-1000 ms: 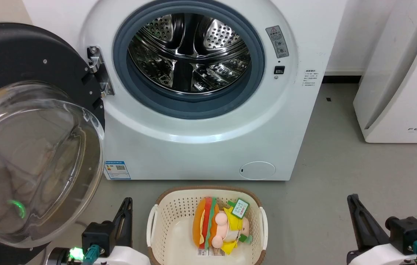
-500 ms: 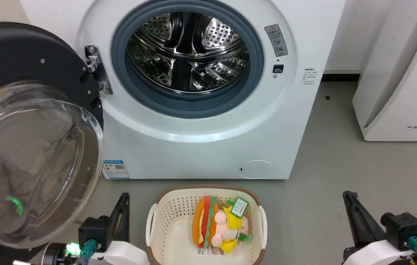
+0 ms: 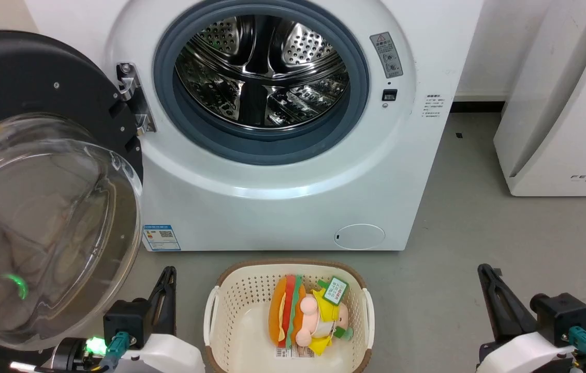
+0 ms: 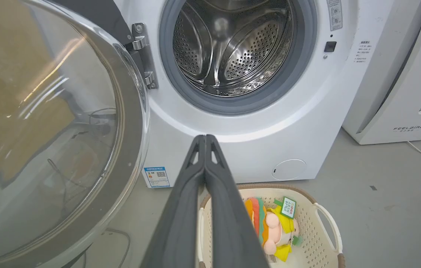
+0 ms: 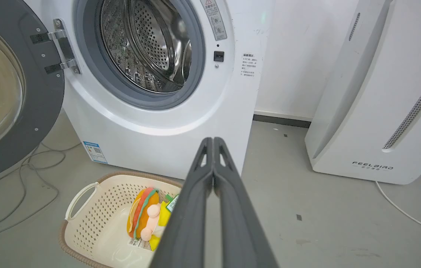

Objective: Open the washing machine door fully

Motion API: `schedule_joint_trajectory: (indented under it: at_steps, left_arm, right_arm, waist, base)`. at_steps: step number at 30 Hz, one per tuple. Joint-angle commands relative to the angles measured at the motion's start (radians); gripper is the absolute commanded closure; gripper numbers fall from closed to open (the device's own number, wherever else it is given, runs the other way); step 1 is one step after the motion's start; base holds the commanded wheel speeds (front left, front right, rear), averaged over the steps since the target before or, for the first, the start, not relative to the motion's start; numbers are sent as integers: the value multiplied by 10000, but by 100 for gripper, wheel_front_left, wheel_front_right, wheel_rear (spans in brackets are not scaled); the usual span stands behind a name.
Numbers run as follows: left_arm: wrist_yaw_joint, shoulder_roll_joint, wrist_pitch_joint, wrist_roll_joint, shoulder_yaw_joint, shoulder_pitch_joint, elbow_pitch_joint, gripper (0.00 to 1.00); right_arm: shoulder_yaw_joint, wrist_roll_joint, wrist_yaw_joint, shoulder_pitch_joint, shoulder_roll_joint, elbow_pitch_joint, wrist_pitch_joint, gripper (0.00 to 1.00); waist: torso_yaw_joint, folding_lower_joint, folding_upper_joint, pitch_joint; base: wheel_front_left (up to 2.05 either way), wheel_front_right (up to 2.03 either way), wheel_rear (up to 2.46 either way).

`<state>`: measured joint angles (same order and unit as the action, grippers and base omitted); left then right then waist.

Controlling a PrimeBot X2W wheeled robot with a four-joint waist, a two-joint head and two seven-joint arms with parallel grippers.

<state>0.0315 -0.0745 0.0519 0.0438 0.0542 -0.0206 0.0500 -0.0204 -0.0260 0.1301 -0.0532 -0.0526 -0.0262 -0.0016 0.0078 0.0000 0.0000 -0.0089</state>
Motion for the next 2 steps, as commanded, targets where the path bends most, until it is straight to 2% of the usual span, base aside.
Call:
schedule_joint_trajectory:
  at_steps: [1,2]
  left_arm:
    - [-41,59,-33,-96,-42,128,-92,100]
    - [-52,66,-51,-109,-61,130,-107,100]
  right_arm:
    - [29,53,5,151,19,52,-5,100]
    - [35,61,5,165,19,60,-5,100]
  waist:
    - [-2,0,0,2]
    - [-5,0,0,5]
  base:
    - [0,0,0]
    - [0,0,0]
